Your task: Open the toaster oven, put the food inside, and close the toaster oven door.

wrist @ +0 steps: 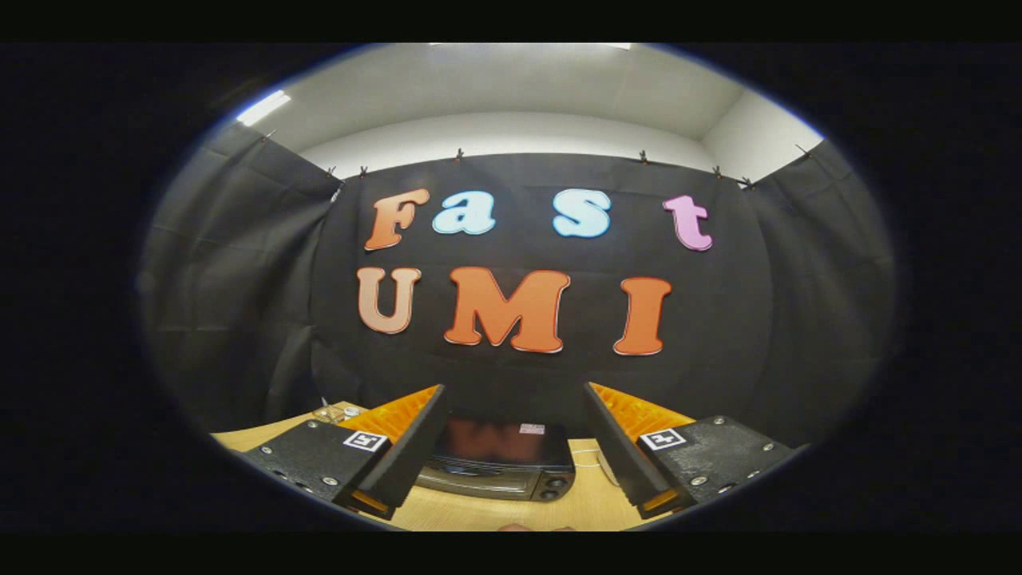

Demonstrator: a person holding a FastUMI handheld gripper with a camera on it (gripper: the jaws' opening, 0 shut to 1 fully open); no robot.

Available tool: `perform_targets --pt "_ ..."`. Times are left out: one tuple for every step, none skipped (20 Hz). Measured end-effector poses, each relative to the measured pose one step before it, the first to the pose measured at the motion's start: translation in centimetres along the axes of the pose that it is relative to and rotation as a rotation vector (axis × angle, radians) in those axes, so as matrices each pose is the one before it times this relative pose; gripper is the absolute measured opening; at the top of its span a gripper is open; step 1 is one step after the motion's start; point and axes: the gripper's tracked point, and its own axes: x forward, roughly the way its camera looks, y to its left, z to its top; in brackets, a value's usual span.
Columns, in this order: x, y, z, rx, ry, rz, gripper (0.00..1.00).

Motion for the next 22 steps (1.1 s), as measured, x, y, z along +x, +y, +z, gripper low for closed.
perform_targets --pt "0.738 0.075 -0.733 -0.00205 0.01336 -0.00856 0.99" --pt "0.728 0.254 -1.114 -0.00153 0.02516 -0.00792 0.99" --pt "0.6 0.755 -1.389 0.00441 0.03075 0.00439 0.99" --pt "0.371 0.792 -1.248 0.00572 0.03032 0.01096 0.99" --pt "0.549 0.619 -1.101 0.0068 0.02756 0.0091 0.99" --pt "0.593 0.62 -1.005 0.00691 0.02283 0.00664 0.99" --pt "0.478 0.617 -1.075 0.00726 0.02975 0.00552 0.99" --pt "0.634 0.491 -1.365 0.01053 0.03568 0.00331 0.99" --pt "0.576 0.4 -1.322 0.01433 0.04174 0.00324 0.99" --pt "0.634 0.529 -1.203 0.01873 0.03796 0.00557 0.99" --pt "0.714 0.411 -0.933 0.01905 0.03273 0.00432 0.99" --pt "0.718 0.517 -0.869 0.01338 0.02456 0.01031 0.99" --pt "0.687 0.199 -0.781 0.00867 0.02341 0.0011 0.99" --pt "0.745 0.214 -0.601 0.00018 0.01745 0.00269 0.99" --pt "0.711 0.188 -0.587 -0.00851 0.01988 -0.002 0.99" --pt "0.801 0.068 -0.778 -0.0124 0.02424 -0.00339 0.99" --pt "0.798 0.023 -0.567 -0.00689 0.02424 -0.00616 1.0" --pt "0.563 0.03 -0.614 -0.00273 0.02554 -0.00584 1.0" --pt "0.567 0.003 -0.394 0.00064 0.02007 -0.0081 0.99" --pt "0.574 -0.037 -0.288 -0.00038 0.01709 -0.01 0.99" --pt "0.524 -0.082 -0.266 -0.00051 0.01633 -0.01233 0.98" --pt "0.445 -0.018 -0.229 0.0012 0.01644 -0.00848 0.98"
